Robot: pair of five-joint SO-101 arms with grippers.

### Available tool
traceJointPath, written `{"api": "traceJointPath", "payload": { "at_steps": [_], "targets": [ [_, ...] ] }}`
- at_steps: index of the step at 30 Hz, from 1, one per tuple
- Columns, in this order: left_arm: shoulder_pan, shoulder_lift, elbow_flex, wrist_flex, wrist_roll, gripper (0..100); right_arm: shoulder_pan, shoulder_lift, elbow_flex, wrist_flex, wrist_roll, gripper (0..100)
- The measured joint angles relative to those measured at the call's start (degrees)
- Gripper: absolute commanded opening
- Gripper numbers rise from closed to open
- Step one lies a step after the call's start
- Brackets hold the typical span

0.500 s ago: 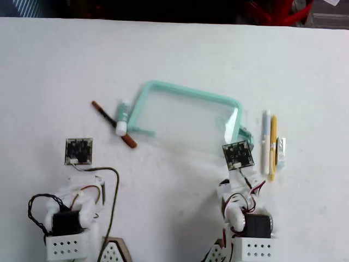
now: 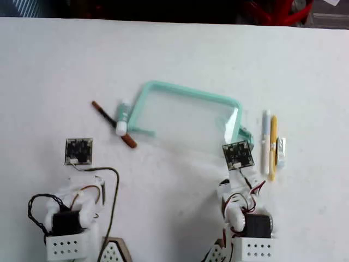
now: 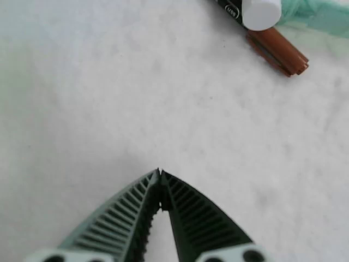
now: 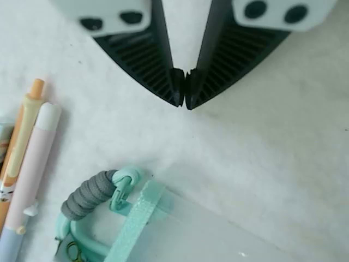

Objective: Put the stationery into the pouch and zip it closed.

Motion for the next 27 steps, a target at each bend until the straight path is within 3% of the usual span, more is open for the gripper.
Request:
{"api": "traceJointPath", "payload": {
  "at_steps": [24,27],
  "targets": [
    [0.0,0.0,0.0,-4.75,0.26,2,0.0,0.0,0.0,0.0,0.0,2.1],
    [0.0,0.0,0.0,-4.75,0.26,2,3.16,0.0,0.0,-0.62,0.26,2.1]
  ]
}}
